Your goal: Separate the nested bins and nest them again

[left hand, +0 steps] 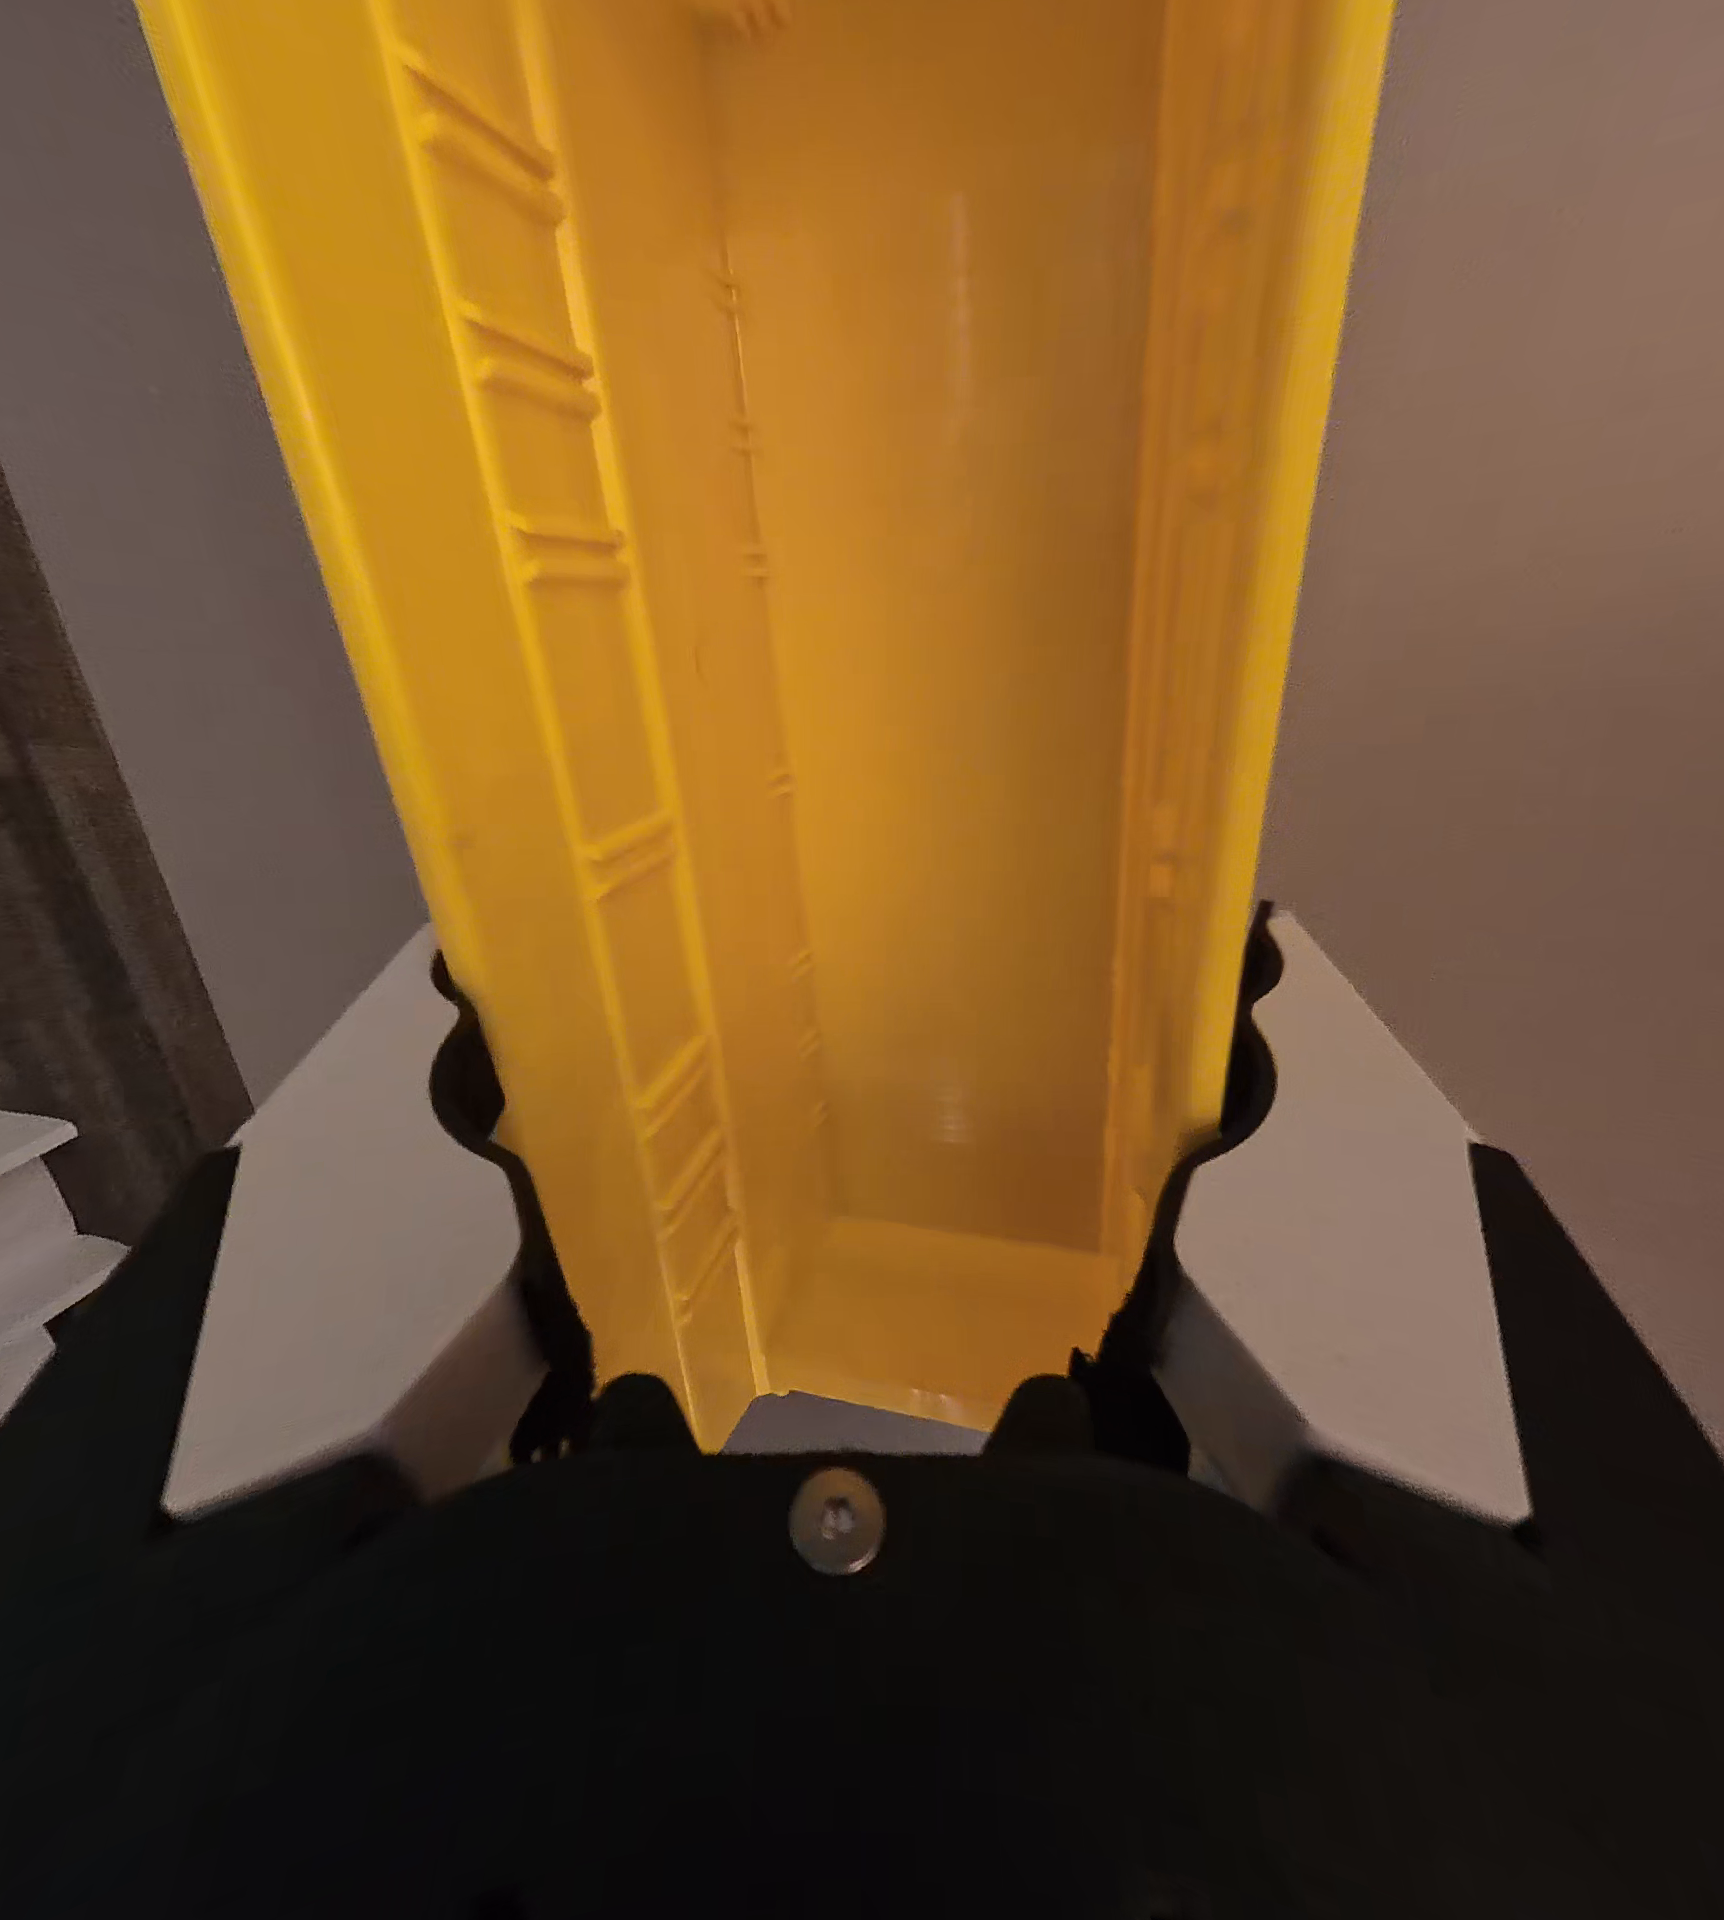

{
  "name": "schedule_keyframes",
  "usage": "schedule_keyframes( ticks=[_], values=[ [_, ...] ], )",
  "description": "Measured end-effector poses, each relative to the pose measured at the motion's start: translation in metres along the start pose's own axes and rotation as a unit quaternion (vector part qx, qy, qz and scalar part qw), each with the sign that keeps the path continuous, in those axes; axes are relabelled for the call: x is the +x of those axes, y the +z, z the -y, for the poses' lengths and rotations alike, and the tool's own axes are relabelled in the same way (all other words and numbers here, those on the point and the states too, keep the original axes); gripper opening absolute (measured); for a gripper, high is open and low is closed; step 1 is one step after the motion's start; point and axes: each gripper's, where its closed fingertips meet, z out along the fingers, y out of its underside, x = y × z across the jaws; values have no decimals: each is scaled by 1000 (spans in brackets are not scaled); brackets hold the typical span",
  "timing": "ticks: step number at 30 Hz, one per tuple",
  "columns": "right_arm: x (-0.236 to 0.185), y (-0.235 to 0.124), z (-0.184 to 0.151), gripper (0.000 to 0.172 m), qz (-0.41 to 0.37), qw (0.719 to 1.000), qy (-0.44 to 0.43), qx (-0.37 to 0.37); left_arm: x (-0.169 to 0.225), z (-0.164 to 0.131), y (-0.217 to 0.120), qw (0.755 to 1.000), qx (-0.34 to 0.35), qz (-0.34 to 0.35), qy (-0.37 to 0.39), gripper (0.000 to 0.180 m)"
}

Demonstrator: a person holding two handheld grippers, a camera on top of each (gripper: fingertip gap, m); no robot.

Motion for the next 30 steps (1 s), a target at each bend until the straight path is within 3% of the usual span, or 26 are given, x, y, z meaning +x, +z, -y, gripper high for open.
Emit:
schedule_keyframes(
  ticks=[4, 7, 10, 14, 24, 30],
  values=[
    [0, 3, -3, 107, 1, 1000, 1, -7, -1, -3, -4, 1000, -3, 0, 9, 127],
    [0, 5, -5, 107, 2, 1000, 1, -12, 7, -4, -9, 999, 1, -38, -4, 122],
    [0, 5, -6, 107, 2, 1000, 1, -15, 21, -11, -13, 996, -14, -84, -6, 134],
    [1, 4, -5, 106, 1, 1000, 3, -12, 23, -16, -11, 997, -23, -66, 28, 144],
    [4, 7, -8, 106, -1, 1000, 5, -20, 23, -8, -6, 996, 1, -86, 14, 157],
    [2, 8, -9, 106, 2, 1000, 6, -22, 17, -6, -11, 998, 11, -50, 42, 122]
  ],
)
